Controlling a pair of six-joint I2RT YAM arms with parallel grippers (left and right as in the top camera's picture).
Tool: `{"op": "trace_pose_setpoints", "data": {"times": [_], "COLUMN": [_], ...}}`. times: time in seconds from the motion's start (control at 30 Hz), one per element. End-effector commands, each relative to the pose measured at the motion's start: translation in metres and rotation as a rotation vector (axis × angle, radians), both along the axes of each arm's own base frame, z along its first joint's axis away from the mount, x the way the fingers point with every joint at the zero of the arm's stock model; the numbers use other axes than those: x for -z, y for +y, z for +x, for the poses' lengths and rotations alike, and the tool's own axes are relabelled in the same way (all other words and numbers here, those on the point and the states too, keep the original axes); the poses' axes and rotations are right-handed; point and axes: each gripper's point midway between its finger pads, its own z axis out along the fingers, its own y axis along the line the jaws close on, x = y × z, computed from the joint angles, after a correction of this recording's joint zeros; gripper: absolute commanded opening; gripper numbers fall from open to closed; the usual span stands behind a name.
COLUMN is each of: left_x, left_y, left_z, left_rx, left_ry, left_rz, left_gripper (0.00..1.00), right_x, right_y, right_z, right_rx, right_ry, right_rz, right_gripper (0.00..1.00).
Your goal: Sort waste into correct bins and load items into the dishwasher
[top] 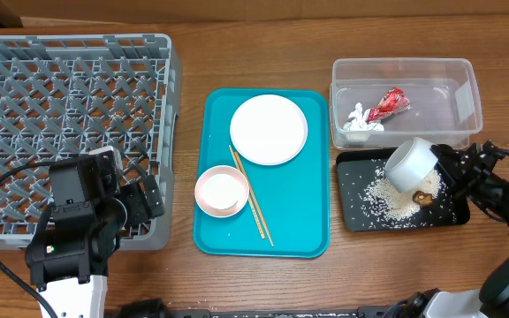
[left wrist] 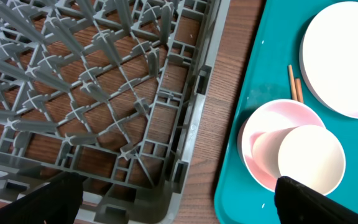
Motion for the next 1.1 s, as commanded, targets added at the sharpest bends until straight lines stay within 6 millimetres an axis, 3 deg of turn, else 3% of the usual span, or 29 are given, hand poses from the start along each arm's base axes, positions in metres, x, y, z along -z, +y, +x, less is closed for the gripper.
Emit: {"op": "trace_pose_setpoints", "data": {"times": [0.0, 0.1, 0.17, 0.3, 0.5, 0.6, 0.77, 0.87, 1.0, 1.07], "left_x": [-0.009, -0.01, -0.01, -0.01, -0.01, -0.01, -0.01, -0.01, -0.01, -0.01], "left_y": [0.0, 0.0, 0.0, 0.0, 0.0, 0.0, 0.0, 0.0, 0.0, 0.0], "left_z": [0.004, 0.004, 0.004, 0.004, 0.004, 0.004, 0.004, 0.004, 0.004, 0.004], "left_rx": [0.002, 0.002, 0.001, 0.002, 0.002, 0.002, 0.002, 0.002, 0.002, 0.002], "left_ry": [-0.03, -0.031, -0.033, -0.033, -0.033, -0.033, -0.033, -0.033, -0.033, -0.033], "left_rz": [-0.004, -0.004, -0.004, -0.003, -0.004, -0.004, -0.004, -0.004, -0.004, -0.004], "left_gripper": [1.0, 1.0, 1.0, 1.0, 1.0, 1.0, 1.0, 1.0, 1.0, 1.0], "right_x": [0.0, 0.014, 0.025, 0.036, -0.018, -0.031, -0.026, -0.021, -0.015, -0.009], "right_y": [0.001, 0.014, 0.033, 0.059, 0.095, 0.117, 0.178, 0.216, 0.278, 0.299], "right_z": [0.0, 0.001, -0.001, -0.011, -0.005, -0.002, 0.003, 0.018, 0.034, 0.04], "right_rx": [-0.007, -0.049, -0.12, -0.306, -0.49, -0.562, -0.715, -0.725, -0.733, -0.731], "right_ry": [-0.074, -0.091, -0.068, 0.001, -0.138, -0.212, -0.399, -0.541, -0.772, -0.83], "right_rz": [-0.045, -0.176, -0.285, -0.59, -0.901, -1.03, -1.293, -1.476, -1.554, -1.552], "right_gripper": [0.04, 0.04, 0.04, 0.04, 0.04, 0.04, 0.04, 0.04, 0.04, 0.04]}}
